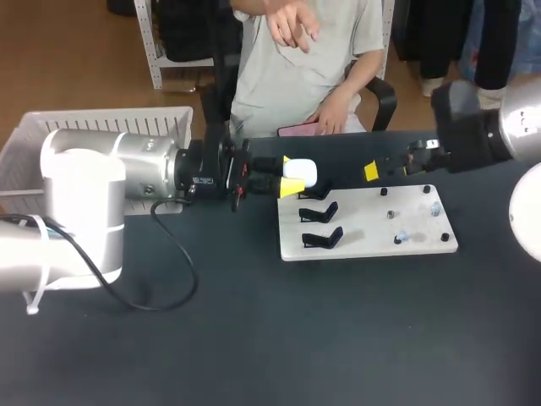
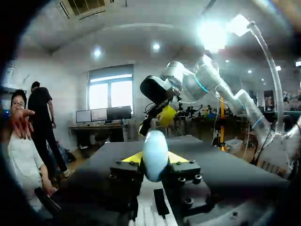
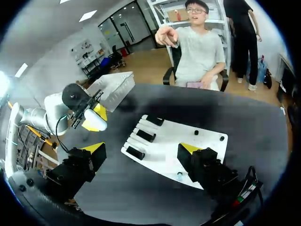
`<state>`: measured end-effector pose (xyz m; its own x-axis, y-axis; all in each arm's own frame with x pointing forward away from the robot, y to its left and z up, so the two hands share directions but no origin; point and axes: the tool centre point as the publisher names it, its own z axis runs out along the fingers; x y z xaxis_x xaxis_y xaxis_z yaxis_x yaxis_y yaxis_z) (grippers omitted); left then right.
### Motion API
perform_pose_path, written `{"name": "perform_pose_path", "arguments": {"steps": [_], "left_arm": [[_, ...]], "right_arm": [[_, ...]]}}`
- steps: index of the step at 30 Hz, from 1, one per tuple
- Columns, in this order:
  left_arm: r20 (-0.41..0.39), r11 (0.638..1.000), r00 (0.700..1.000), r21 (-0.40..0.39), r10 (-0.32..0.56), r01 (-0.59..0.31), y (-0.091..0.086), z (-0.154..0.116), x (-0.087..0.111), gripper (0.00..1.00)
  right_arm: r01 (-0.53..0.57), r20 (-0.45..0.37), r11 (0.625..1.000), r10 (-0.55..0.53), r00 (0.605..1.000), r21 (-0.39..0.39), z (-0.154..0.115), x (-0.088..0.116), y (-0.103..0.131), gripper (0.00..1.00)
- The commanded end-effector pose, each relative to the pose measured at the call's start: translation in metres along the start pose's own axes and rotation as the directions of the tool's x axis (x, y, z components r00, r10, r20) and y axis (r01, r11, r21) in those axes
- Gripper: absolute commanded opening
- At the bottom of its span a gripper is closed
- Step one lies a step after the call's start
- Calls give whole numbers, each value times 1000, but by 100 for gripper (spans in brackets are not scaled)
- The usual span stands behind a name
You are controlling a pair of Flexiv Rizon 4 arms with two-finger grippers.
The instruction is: Pick up each earbud case from the left stands, insert the matching earbuds, close the lid, and place the case in the box.
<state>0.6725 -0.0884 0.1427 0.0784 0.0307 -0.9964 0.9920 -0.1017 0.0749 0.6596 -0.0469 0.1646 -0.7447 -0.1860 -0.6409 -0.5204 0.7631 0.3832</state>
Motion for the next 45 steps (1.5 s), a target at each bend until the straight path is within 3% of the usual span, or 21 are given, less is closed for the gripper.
{"name": "perform_pose_path", "arguments": {"steps": [1,11,26,45], "left_arm": [[5,1000,1000,7,3,-3,7,2,4,0],[13,1000,1000,9,-7,7,10,5,9,0],[14,1000,1000,7,-7,7,10,5,9,0],[14,1000,1000,7,-7,7,10,5,9,0]], "right_arm": [[-5,-5,1000,5,1000,9,3,1,13,100],[9,-57,1000,-8,998,13,20,4,37,100],[25,-103,999,-28,994,-26,49,-7,64,100],[20,-132,998,-27,991,-57,72,-14,60,100]]}}
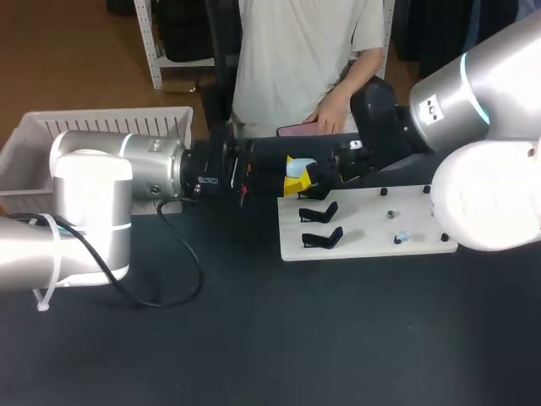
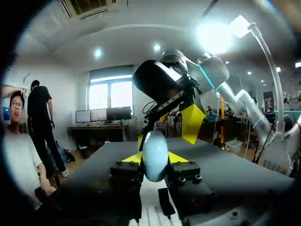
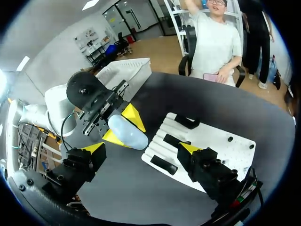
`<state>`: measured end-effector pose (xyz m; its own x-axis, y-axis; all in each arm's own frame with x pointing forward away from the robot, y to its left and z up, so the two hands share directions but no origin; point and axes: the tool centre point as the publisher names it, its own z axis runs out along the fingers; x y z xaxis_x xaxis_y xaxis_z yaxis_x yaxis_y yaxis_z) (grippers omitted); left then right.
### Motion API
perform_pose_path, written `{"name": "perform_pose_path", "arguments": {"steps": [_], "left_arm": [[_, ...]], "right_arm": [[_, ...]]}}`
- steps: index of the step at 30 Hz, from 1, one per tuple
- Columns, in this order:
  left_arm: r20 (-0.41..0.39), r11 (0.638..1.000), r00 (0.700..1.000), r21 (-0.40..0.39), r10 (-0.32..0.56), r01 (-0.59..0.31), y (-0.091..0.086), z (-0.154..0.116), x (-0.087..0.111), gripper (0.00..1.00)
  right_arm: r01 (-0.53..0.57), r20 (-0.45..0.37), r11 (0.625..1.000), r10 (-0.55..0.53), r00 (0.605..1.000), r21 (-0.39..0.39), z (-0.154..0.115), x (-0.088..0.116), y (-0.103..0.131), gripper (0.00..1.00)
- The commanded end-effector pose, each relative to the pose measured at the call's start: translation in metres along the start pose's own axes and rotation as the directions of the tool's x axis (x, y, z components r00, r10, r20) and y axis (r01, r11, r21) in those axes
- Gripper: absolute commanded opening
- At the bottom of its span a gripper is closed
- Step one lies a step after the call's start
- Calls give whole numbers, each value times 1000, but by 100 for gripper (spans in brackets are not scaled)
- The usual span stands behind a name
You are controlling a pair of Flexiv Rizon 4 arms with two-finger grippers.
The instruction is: Pick up each earbud case from the left stands, insert the matching earbuds, close the lid, and place the case in the box.
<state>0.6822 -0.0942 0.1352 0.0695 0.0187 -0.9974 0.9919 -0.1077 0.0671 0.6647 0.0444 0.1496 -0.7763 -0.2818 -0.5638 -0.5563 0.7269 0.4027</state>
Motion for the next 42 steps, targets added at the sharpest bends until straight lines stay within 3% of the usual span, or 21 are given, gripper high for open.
{"name": "perform_pose_path", "arguments": {"steps": [1,28,37,42], "left_arm": [[1,1000,1000,0,1,-1,1,0,1,0],[1,1000,1000,0,1,-1,1,0,1,0],[1,1000,1000,0,1,-1,1,0,1,0],[1,1000,1000,0,1,-1,1,0,1,0]], "right_arm": [[-1,-9,1000,1,1000,-7,3,-3,-1,100],[-15,-22,1000,16,1000,11,7,-8,-12,100],[-23,7,999,23,1000,34,0,-13,-15,100],[-16,62,999,13,998,52,-15,-22,-16,100]]}}
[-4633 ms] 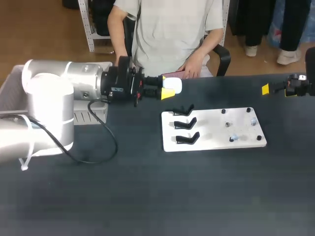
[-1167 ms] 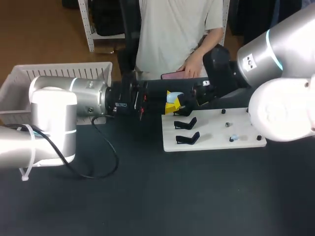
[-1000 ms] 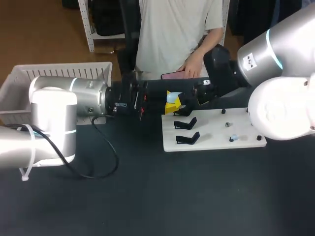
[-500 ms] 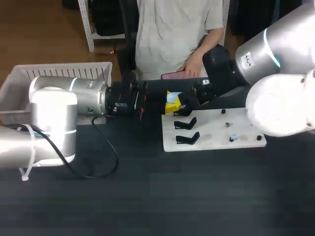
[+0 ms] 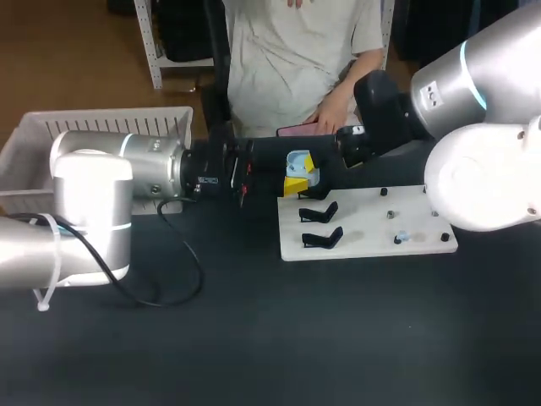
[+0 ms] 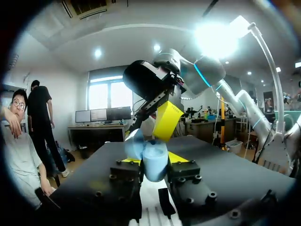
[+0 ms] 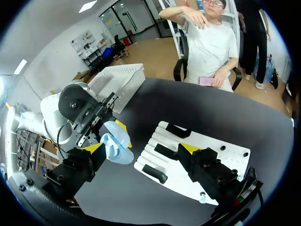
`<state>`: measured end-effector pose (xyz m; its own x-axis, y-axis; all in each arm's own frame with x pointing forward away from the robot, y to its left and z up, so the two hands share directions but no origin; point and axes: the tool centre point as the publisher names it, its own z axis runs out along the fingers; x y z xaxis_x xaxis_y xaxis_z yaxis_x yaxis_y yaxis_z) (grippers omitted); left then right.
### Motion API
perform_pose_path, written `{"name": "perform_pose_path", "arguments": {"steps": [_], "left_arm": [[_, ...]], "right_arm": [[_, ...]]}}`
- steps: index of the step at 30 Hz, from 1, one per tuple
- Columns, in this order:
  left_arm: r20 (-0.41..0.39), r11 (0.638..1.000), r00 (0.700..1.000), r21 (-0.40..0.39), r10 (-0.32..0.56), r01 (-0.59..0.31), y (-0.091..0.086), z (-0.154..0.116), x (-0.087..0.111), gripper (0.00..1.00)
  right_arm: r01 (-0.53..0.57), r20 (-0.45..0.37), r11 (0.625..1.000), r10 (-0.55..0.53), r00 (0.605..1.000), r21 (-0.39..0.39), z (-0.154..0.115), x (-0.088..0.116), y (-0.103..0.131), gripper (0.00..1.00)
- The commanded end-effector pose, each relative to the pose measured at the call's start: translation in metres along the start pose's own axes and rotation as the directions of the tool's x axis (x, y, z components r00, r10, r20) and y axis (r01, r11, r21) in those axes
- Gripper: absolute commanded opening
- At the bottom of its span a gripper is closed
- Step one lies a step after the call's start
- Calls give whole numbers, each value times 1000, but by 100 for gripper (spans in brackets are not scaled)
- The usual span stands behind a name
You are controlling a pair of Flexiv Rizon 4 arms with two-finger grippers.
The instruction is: Pick up each earbud case from the left stands, insert the matching earbuds, close the lid, and place the case in the box.
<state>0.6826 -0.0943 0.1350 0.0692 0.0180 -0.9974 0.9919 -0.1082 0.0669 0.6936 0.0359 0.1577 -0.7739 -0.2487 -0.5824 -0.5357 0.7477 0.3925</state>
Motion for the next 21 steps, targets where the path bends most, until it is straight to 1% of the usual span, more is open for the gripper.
{"name": "perform_pose_path", "arguments": {"steps": [1,4,6,8,10,12,13,16,18,21], "left_arm": [[1,1000,1000,0,1,-1,0,0,0,0],[1,1000,1000,0,1,-1,0,0,0,0],[1,1000,1000,0,1,-1,0,0,0,0],[1,1000,1000,0,1,-1,0,0,0,0],[1,1000,1000,0,1,-1,0,0,0,0],[1,1000,1000,0,1,-1,0,0,0,0],[1,1000,1000,0,1,-1,0,0,0,0],[1,1000,1000,0,1,-1,0,0,0,0],[1,1000,1000,0,1,-1,0,0,0,0],[1,1000,1000,0,1,-1,0,0,0,0]], "right_arm": [[2,39,999,-3,999,32,-16,1,3,100],[13,57,998,-17,998,69,-27,-1,0,100],[35,48,995,-40,998,97,-36,-1,-3,100],[46,33,982,-53,998,182,-45,1,-8,100],[48,12,969,-52,999,243,-55,3,-17,100],[41,-10,946,-40,999,322,-65,6,-28,100],[45,-26,928,-38,999,369,-70,8,-34,100],[54,-78,889,-21,997,455,-82,15,-52,100],[46,-114,865,13,993,500,-86,19,-66,100],[58,-187,809,65,980,585,-87,27,-86,100]]}}
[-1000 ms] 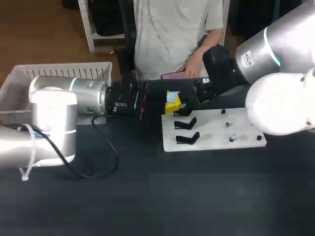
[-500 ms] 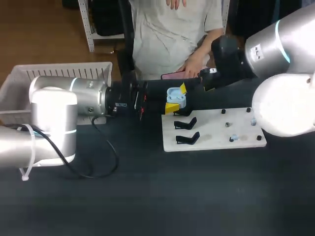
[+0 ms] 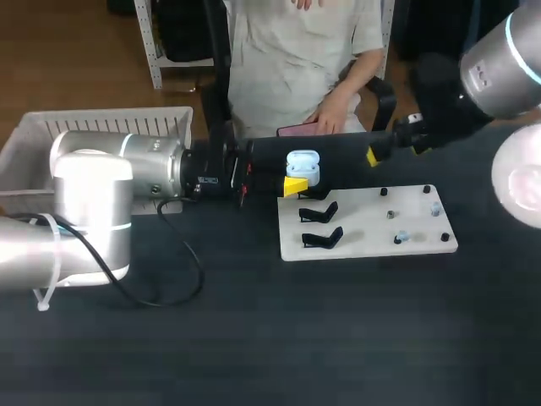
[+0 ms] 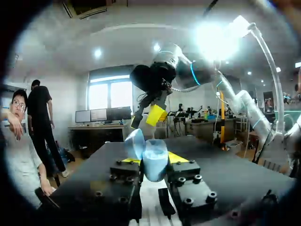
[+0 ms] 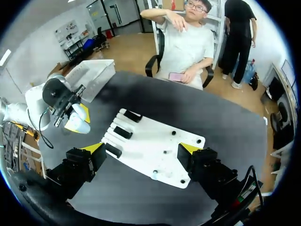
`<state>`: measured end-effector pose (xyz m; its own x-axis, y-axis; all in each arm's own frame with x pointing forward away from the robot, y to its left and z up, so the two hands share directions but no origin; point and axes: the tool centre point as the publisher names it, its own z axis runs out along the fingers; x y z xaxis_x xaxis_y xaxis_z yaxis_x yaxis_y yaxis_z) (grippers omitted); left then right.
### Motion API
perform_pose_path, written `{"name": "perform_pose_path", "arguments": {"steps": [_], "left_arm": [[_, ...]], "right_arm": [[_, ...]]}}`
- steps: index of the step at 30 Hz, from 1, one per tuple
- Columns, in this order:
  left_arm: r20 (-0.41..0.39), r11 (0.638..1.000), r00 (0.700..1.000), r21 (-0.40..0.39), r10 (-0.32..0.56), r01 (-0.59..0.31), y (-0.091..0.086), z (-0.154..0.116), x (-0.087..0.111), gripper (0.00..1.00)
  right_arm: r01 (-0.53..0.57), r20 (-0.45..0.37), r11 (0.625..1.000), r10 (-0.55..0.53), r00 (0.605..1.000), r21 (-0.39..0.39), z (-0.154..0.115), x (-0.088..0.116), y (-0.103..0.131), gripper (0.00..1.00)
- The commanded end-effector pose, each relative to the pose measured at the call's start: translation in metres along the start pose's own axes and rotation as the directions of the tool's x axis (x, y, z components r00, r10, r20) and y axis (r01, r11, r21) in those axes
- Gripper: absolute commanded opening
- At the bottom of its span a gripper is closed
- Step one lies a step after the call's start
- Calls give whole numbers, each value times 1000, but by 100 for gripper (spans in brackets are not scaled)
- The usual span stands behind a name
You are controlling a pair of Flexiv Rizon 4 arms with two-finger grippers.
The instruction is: Pick up each earbud case from the left stands, insert the matching earbuds, close the lid, and place the case in the box.
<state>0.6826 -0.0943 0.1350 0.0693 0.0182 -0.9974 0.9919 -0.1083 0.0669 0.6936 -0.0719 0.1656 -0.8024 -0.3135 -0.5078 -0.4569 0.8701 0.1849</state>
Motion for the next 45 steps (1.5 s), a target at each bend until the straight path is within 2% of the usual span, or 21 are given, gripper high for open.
{"name": "perform_pose_path", "arguments": {"steps": [1,8,18,23,25,33,35,39,42,45], "left_arm": [[1,1000,1000,0,1,-1,0,0,0,0],[1,1000,1000,0,1,-1,0,0,0,0],[1,1000,1000,0,1,-1,0,0,0,0],[1,1000,1000,0,1,-1,0,0,0,0],[1,1000,1000,0,1,-1,0,0,0,0],[1,1000,1000,0,1,-1,0,0,0,0],[1,1000,1000,0,1,-1,0,0,0,0],[1,1000,1000,0,1,-1,0,0,0,0],[1,1000,1000,0,1,-1,0,0,0,0],[1,1000,1000,0,1,-1,0,0,0,0]], "right_arm": [[-6,-127,920,60,990,391,-9,9,-19,100],[9,-302,876,156,940,482,19,31,-58,100],[24,-416,871,209,885,490,53,58,-86,100],[22,-442,866,233,866,499,62,68,-99,82],[15,-443,867,239,864,499,65,71,-102,51],[-7,-439,868,258,861,497,70,78,-106,44],[-10,-436,868,260,862,496,72,78,-106,40],[-16,-431,868,263,863,497,75,80,-105,41],[-27,-420,868,267,867,496,78,82,-105,35],[-34,-415,868,271,869,496,81,83,-105,39]]}}
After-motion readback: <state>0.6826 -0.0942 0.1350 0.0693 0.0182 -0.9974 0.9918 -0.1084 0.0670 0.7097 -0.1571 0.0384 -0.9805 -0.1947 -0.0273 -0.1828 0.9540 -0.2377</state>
